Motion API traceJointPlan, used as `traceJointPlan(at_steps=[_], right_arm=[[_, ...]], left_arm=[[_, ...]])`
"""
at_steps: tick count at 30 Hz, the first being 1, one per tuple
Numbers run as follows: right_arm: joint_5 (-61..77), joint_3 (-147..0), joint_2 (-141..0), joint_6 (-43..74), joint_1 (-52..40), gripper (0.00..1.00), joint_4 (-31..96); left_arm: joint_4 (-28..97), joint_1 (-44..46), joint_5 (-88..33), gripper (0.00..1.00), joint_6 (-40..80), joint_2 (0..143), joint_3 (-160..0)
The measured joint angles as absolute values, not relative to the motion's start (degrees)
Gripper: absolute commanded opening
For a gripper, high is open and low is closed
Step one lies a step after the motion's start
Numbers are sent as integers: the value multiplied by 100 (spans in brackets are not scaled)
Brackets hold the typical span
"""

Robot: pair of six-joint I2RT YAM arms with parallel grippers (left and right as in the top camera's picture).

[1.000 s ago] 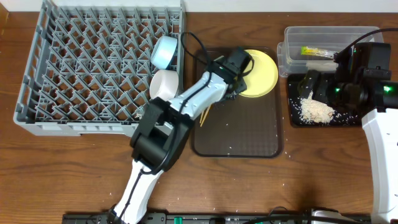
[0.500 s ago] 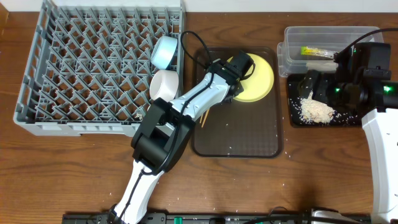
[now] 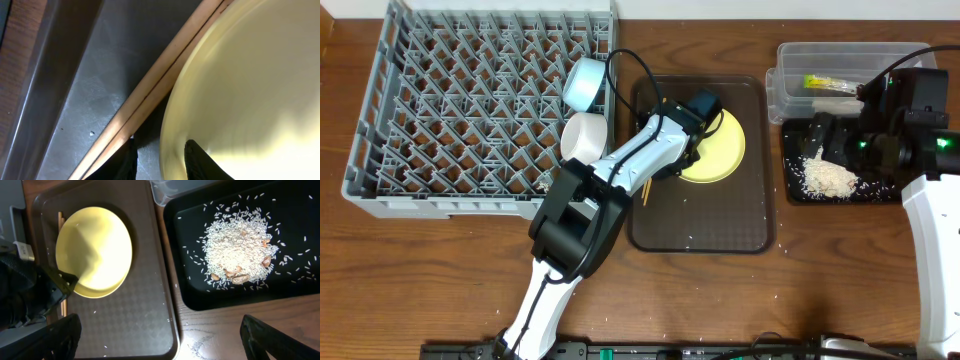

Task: Sort waste into correct bins and load items into the dishwasher

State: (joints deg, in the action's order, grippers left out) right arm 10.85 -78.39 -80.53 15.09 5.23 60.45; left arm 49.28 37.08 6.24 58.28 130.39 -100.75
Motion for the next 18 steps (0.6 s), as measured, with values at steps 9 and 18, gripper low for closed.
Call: traceJointPlan(at_steps=[9, 18], right_arm=[[1085, -7839, -8053, 1509, 523, 99, 6045], [1085, -7839, -8053, 1509, 523, 99, 6045]], left_arm=[[4141, 3701, 556, 22, 5819, 12912, -9730], [3964, 3680, 478, 7, 5850, 12792, -9531]])
